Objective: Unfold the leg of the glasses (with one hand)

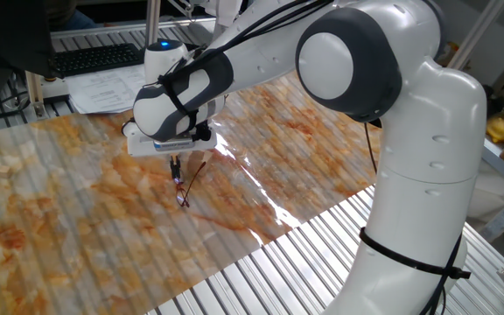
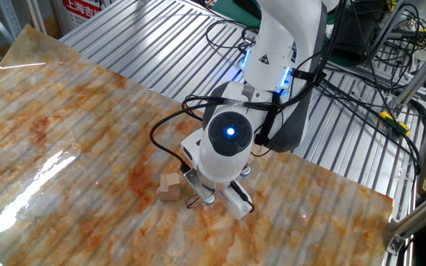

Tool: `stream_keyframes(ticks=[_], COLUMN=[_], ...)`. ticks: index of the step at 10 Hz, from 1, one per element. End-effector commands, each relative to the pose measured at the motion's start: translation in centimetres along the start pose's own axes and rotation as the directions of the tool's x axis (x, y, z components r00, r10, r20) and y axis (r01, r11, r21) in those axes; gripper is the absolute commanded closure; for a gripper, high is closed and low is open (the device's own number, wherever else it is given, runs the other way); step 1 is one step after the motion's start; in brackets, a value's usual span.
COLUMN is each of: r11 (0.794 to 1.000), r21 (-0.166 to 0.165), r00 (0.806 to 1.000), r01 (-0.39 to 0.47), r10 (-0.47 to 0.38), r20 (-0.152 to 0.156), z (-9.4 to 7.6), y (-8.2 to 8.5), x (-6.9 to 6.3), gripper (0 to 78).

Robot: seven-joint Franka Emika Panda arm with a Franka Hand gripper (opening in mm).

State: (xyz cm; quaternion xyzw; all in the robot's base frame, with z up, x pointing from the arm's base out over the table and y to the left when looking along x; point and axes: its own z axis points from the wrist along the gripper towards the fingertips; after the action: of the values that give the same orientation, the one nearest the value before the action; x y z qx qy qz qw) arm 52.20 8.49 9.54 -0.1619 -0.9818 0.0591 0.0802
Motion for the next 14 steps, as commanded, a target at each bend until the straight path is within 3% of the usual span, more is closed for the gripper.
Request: stream_keyframes(ticks=[1,14], r11=[1.000,1.000], r21=[-0.011,-0.025], r00=[0.999,0.999], r01=[0.028,-0.019], r10=[-0.027,0.020], r20=[0.040,0.038], z=[2.48,2.08], y=[-1.18,-1.40], x=[-0.60,-0.13], gripper=[76.4,76.4])
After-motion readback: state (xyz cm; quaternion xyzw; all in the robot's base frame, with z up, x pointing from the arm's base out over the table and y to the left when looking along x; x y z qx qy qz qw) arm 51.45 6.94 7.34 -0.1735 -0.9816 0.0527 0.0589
